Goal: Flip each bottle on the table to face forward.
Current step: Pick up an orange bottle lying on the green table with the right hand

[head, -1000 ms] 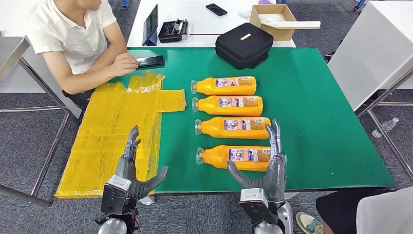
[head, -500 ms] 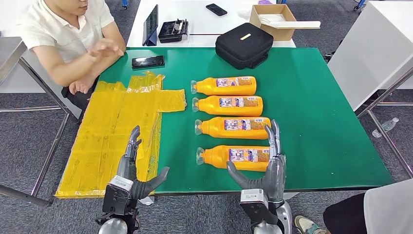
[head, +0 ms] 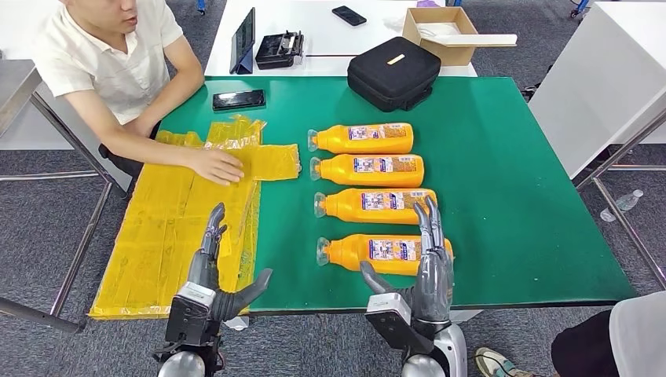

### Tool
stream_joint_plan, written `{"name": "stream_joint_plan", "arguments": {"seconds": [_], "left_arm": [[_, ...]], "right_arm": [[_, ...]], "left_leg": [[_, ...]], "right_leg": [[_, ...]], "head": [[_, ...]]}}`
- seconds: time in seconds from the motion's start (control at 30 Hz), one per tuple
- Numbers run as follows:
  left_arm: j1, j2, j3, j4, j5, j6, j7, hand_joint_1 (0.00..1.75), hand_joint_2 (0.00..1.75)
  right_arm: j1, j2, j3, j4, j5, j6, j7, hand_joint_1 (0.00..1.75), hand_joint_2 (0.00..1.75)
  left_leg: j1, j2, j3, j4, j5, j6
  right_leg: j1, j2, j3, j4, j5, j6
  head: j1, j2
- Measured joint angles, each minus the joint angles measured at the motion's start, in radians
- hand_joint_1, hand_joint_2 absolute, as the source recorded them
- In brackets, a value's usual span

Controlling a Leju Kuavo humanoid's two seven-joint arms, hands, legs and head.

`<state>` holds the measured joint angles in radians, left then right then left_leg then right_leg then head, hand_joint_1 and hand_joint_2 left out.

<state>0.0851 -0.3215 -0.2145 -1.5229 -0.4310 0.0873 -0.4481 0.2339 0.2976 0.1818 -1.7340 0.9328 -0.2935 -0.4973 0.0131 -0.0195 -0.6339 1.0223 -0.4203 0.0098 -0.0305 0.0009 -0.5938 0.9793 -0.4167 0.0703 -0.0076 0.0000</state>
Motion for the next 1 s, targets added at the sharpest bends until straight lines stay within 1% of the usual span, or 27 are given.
{"name": "stream_joint_plan", "arguments": {"seconds": [0.1, 0.2, 0.37, 0.53, 0.8, 1.0], "left_arm": [[0.0, 0.0, 0.0, -0.001, -0.011, -0.004, 0.01, 0.0, 1.75], [0.001, 0.0, 0.0, -0.001, -0.018, -0.004, 0.025, 0.0, 1.75], [0.002, 0.0, 0.0, -0.001, -0.038, 0.001, 0.061, 0.0, 1.75], [0.005, 0.0, 0.0, 0.003, -0.049, 0.012, 0.068, 0.0, 1.75], [0.005, 0.0, 0.0, 0.006, -0.049, 0.009, 0.071, 0.0, 1.75], [0.005, 0.0, 0.0, 0.006, -0.052, 0.006, 0.075, 0.0, 1.75]], "right_arm": [[-0.007, -0.002, -0.003, 0.023, 0.041, 0.005, 0.048, 0.0, 1.75], [-0.008, -0.003, -0.007, 0.036, 0.078, 0.008, 0.074, 0.0, 1.75], [-0.007, -0.004, -0.013, 0.049, 0.177, 0.016, 0.152, 0.0, 1.75], [-0.007, -0.011, -0.019, 0.063, 0.237, 0.024, 0.197, 0.0, 1.75], [-0.009, -0.046, -0.024, 0.089, 0.402, 0.029, 0.326, 0.0, 1.75], [-0.009, -0.063, -0.031, 0.091, 0.428, 0.033, 0.347, 0.0, 1.75]], "left_leg": [[0.0, 0.0, 0.0, 0.0, 0.0, 0.0], [0.0, 0.0, 0.0, 0.0, 0.0, 0.0], [0.0, 0.0, 0.0, 0.0, 0.0, 0.0], [0.0, 0.0, 0.0, 0.0, 0.0, 0.0], [0.0, 0.0, 0.0, 0.0, 0.0, 0.0], [0.0, 0.0, 0.0, 0.0, 0.0, 0.0]], "right_leg": [[0.0, 0.0, 0.0, 0.0, 0.0, 0.0], [0.0, 0.0, 0.0, 0.0, 0.0, 0.0], [0.0, 0.0, 0.0, 0.0, 0.0, 0.0], [0.0, 0.0, 0.0, 0.0, 0.0, 0.0], [0.0, 0.0, 0.0, 0.0, 0.0, 0.0], [0.0, 0.0, 0.0, 0.0, 0.0, 0.0]], "head": [[0.0, 0.0], [0.0, 0.0], [0.0, 0.0], [0.0, 0.0], [0.0, 0.0], [0.0, 0.0]]}}
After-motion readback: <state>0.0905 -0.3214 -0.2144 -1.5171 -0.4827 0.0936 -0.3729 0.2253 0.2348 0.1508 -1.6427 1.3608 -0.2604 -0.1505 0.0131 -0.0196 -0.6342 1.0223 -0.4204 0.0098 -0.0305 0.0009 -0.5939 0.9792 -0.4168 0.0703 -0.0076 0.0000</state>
